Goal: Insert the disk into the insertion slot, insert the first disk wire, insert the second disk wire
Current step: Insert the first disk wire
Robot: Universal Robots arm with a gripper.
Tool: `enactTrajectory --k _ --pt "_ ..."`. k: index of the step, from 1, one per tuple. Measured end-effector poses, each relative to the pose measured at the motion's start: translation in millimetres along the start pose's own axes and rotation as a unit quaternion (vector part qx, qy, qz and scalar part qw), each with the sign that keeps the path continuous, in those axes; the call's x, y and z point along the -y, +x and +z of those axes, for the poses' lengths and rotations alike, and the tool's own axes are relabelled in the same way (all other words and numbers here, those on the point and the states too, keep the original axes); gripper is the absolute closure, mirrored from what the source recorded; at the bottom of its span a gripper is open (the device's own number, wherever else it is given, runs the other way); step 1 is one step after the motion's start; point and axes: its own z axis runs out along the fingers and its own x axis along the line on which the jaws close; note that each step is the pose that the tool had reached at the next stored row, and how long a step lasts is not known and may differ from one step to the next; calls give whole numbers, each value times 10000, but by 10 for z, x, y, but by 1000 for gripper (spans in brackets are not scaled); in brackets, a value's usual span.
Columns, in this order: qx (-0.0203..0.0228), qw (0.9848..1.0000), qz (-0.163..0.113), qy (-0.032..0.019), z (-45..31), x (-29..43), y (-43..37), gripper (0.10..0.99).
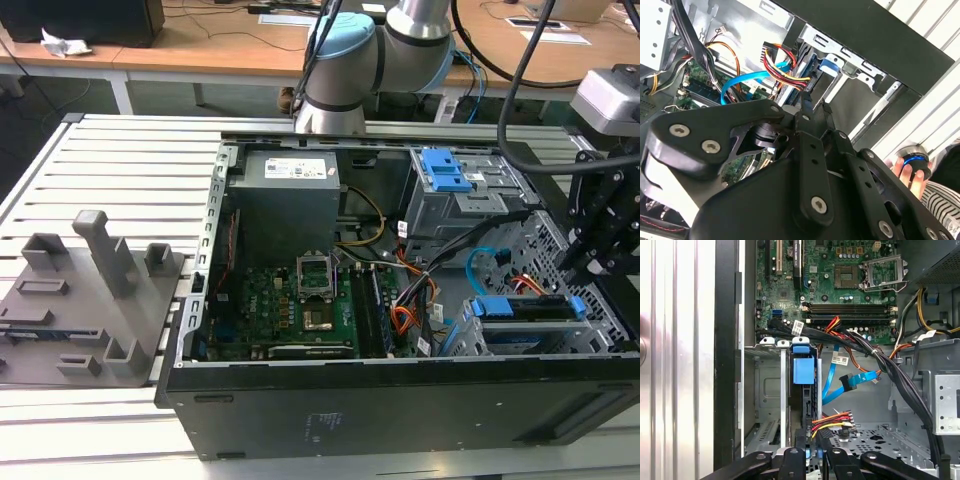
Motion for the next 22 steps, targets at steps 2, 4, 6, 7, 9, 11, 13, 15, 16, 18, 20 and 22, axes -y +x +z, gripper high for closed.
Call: enactTrajectory --k 2,4,6,7,9,11,13,15,16,18,20,22 --pt "0 10000 0 0 -2 0 0 847" --pt "0 10000 0 0 -4 0 0 925" --pt "0 10000 0 0 -5 0 0 980" --pt "0 10000 0 0 -6 0 0 980" --pt "0 10000 0 0 -8 0 0 980" --pt "0 10000 0 0 -10 -1 0 980" --pt "0 10000 0 0 -10 -1 0 980" --pt "-2 10000 0 0 -13 -11 0 980" --pt "-1 10000 0 0 -10 -33 0 980" --pt "0 10000 0 0 -5 -94 1 980" --pt "0 10000 0 0 -1 -171 3 980" --pt "0 10000 0 0 3 -236 4 980"
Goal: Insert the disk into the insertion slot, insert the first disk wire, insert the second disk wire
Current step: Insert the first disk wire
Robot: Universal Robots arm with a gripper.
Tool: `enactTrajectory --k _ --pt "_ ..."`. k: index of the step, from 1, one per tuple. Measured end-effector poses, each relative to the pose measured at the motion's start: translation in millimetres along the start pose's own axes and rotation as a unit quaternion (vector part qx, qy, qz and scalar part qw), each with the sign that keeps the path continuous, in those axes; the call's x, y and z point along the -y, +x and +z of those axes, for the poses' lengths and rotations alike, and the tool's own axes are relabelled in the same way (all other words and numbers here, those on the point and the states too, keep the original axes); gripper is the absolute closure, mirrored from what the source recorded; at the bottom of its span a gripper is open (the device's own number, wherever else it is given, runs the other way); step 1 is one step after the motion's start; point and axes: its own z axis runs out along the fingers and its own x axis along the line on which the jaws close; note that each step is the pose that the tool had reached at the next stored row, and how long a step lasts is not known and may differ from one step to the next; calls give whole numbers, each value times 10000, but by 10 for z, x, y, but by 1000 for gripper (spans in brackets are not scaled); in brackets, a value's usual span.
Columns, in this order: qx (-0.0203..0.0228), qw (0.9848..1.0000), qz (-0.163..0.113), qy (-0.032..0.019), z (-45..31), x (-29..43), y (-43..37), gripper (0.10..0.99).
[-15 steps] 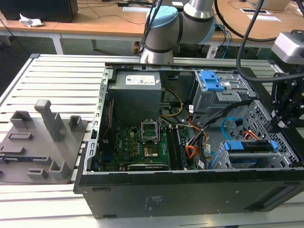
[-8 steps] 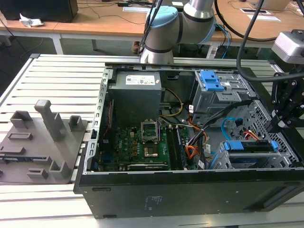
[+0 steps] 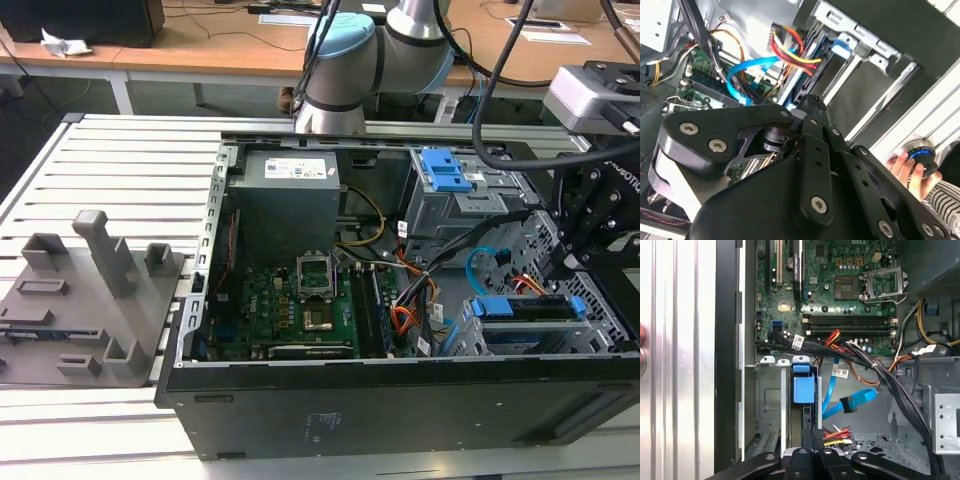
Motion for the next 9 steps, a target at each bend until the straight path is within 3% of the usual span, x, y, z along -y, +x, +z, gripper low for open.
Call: enactTrajectory --k 3,9 --pt "0 10000 1 0 4 -68 1 980" --pt "0 10000 0 0 4 -73 1 980"
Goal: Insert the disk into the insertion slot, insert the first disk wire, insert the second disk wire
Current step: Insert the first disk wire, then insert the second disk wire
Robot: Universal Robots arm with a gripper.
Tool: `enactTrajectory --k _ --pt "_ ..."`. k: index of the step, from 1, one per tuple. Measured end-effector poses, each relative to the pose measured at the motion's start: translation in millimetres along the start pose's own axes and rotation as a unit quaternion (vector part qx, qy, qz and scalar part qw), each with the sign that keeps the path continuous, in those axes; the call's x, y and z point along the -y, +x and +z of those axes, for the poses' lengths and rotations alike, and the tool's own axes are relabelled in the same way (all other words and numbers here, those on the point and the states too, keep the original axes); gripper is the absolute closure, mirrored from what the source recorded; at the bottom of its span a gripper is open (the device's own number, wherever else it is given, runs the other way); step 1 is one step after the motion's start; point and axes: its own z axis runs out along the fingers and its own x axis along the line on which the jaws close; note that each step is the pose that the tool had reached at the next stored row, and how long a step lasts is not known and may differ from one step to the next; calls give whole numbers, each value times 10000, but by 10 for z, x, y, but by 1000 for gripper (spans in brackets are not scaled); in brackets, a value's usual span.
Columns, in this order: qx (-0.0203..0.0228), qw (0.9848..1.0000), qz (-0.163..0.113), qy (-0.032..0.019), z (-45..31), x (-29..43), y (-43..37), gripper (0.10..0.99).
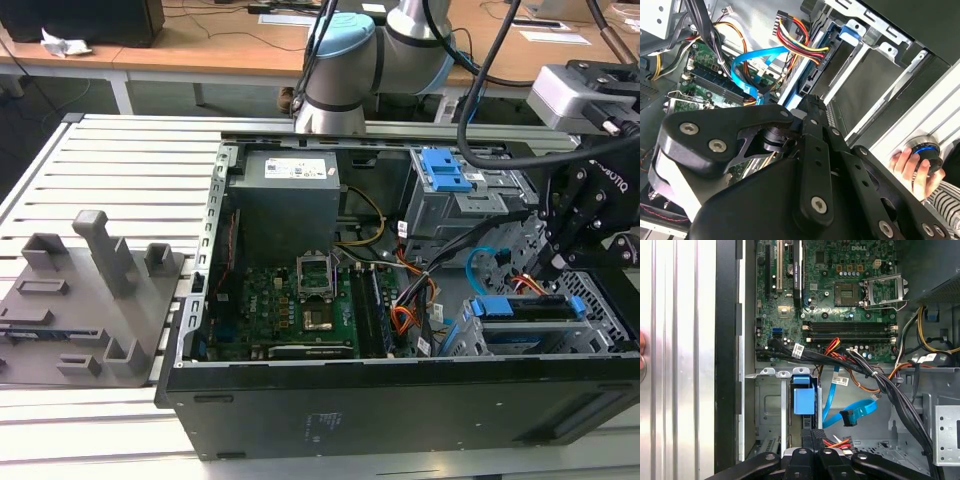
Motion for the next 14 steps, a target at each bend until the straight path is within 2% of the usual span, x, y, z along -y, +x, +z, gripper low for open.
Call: enactTrajectory --k 9,10,11,12,13,14 --pt "0 10000 0 0 0 -3 0 980" --pt "0 10000 0 0 0 -4 0 918" --pt "0 10000 0 0 0 -4 0 918" --pt "0 10000 0 0 0 -4 0 792" --pt "0 10000 0 0 0 -5 0 725" --pt "0 10000 0 0 0 -5 0 725"
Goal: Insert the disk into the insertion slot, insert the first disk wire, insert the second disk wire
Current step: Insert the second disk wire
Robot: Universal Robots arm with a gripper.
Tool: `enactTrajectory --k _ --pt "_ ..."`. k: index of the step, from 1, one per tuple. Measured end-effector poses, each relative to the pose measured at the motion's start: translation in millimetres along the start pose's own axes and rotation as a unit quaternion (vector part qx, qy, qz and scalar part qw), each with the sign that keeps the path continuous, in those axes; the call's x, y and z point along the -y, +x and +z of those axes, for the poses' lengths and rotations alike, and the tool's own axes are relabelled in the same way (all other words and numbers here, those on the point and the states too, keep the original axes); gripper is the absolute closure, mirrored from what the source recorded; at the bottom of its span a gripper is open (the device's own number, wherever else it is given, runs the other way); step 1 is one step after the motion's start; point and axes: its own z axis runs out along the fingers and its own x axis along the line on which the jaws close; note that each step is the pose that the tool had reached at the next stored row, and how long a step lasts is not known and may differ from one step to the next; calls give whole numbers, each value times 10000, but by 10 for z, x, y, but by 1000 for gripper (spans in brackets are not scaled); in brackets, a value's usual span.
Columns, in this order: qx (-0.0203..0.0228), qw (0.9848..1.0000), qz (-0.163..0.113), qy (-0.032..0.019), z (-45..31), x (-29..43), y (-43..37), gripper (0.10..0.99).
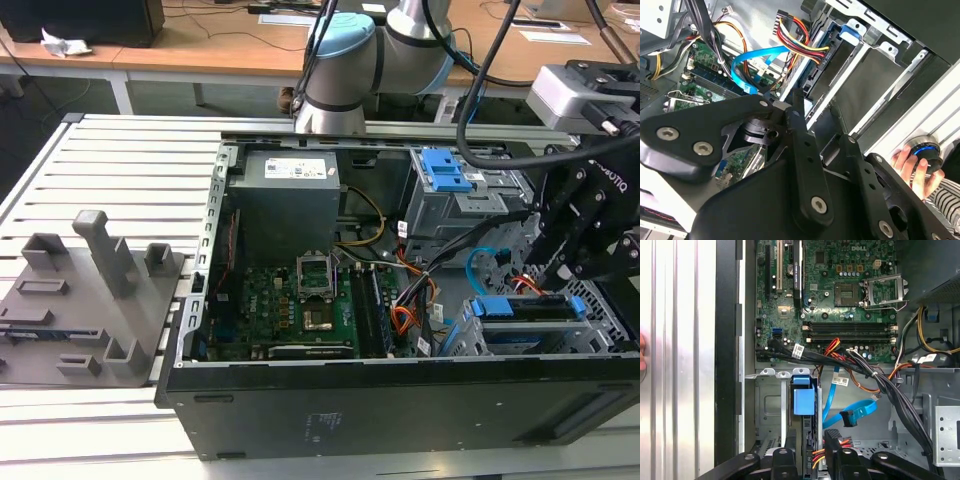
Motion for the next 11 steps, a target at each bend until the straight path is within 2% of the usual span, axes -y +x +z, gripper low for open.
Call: enactTrajectory --k 2,3,5,11 --pt "0 10000 0 0 0 -1 -28 725" --pt "0 10000 0 0 -2 -2 -104 725" --pt "0 10000 0 0 -4 -4 -200 725" --pt "0 10000 0 0 -6 -5 -298 725"
